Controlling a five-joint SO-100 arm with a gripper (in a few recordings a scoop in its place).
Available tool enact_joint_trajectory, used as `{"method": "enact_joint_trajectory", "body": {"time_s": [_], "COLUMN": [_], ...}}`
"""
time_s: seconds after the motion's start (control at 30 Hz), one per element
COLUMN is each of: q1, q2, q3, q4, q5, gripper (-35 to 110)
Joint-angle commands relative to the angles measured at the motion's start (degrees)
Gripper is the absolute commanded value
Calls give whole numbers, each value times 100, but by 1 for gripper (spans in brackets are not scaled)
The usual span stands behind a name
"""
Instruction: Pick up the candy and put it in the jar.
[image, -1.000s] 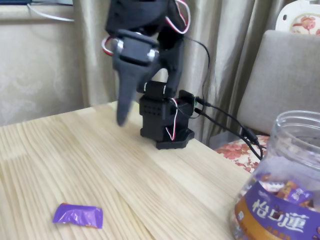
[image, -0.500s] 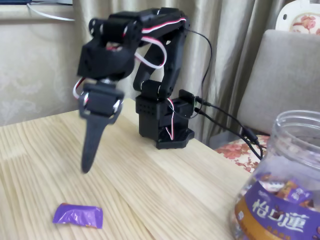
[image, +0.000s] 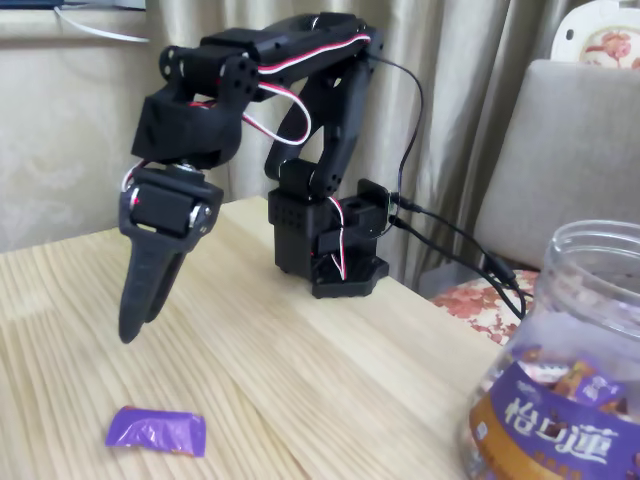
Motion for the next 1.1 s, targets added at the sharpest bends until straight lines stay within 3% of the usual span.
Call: {"method": "enact_joint_trajectory", "body": {"time_s": [0.0,0.3,0.57,1.07], "q1": [53,-299,-835,-765], "q2": [158,-571,-773,-1380], "q3": [105,369,-35,-229], "q4": [-237,-1239,-1195,-1775], "q5": [70,308,765,879], "gripper": [39,42,41,41]}}
